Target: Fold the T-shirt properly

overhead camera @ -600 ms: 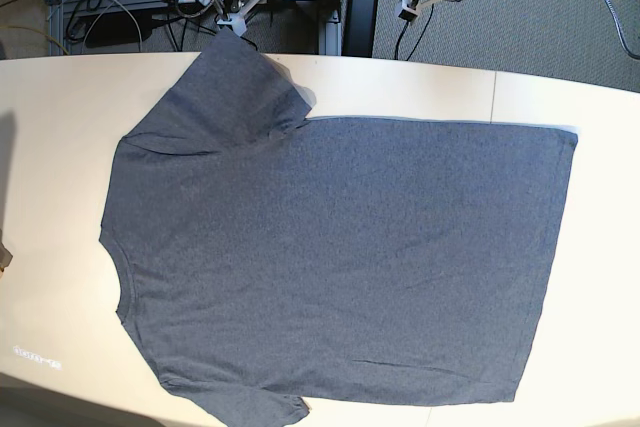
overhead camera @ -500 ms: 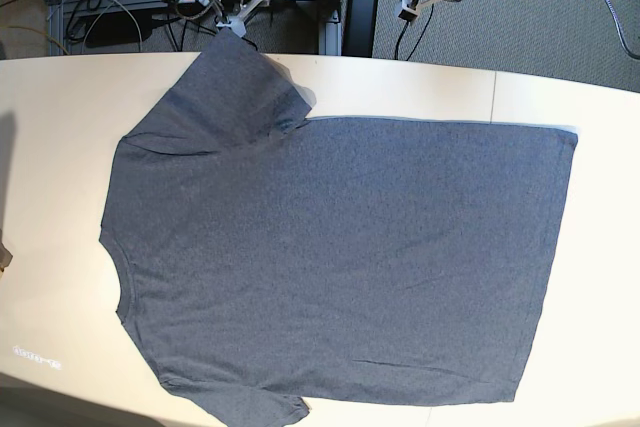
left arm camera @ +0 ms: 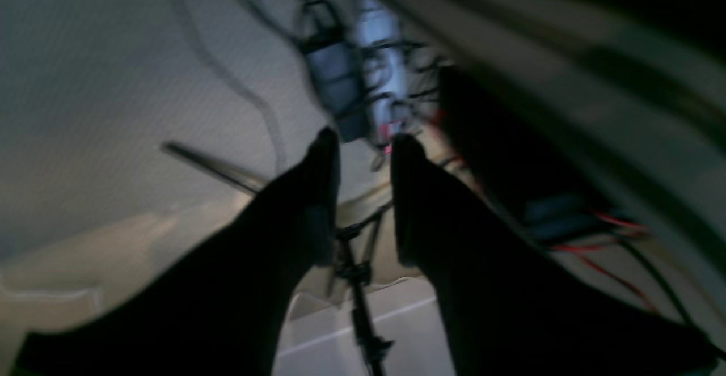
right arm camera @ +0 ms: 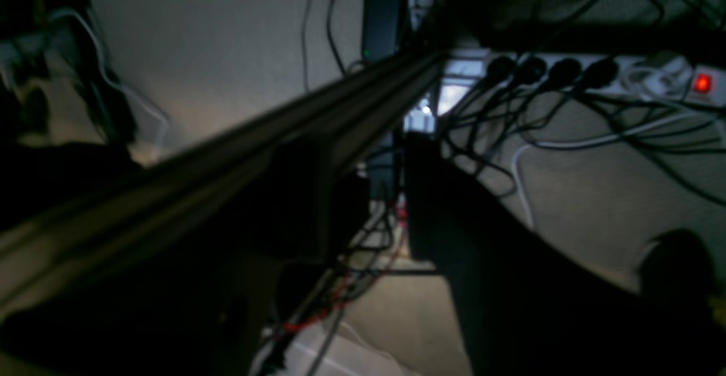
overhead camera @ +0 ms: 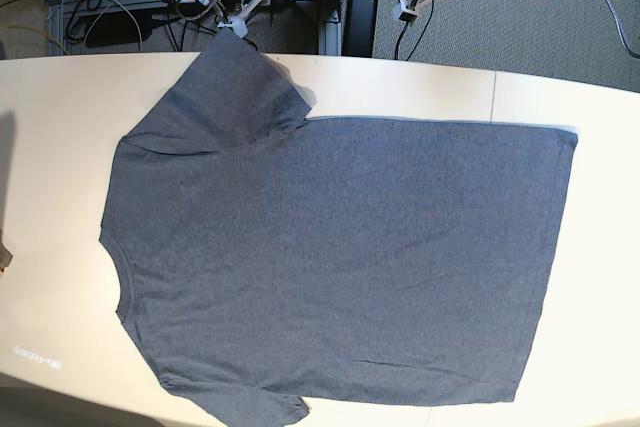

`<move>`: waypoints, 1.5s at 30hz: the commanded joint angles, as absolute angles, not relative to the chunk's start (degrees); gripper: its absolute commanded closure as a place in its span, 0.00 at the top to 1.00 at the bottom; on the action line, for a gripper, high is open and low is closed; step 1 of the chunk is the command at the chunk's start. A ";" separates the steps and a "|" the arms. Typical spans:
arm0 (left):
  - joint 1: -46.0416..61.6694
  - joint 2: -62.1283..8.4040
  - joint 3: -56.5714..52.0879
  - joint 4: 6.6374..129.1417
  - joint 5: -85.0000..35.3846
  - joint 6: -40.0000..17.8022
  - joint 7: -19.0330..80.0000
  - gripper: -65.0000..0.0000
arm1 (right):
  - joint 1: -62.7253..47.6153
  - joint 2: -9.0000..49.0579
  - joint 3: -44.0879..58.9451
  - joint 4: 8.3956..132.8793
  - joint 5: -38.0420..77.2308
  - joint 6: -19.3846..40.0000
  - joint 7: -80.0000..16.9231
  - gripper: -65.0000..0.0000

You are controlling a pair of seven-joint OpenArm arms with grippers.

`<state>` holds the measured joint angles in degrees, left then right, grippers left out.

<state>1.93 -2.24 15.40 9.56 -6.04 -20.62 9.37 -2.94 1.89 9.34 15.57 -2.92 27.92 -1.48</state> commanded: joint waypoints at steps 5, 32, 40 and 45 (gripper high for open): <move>5.34 -4.49 14.68 14.37 -8.84 -31.90 9.19 0.29 | -7.66 2.48 9.23 21.23 -3.05 24.43 -1.34 0.34; 44.91 -24.23 4.51 92.92 -3.16 -37.63 10.09 0.29 | -43.92 30.70 0.89 85.49 -1.98 24.84 -1.96 0.34; 48.80 -27.77 4.51 111.96 3.49 -33.43 11.29 0.29 | -45.23 43.38 0.95 103.92 -5.93 24.80 -2.48 0.34; 48.77 -27.79 3.75 118.89 5.21 -33.17 14.50 0.29 | -43.20 51.07 1.02 107.53 -6.72 24.69 -2.68 0.34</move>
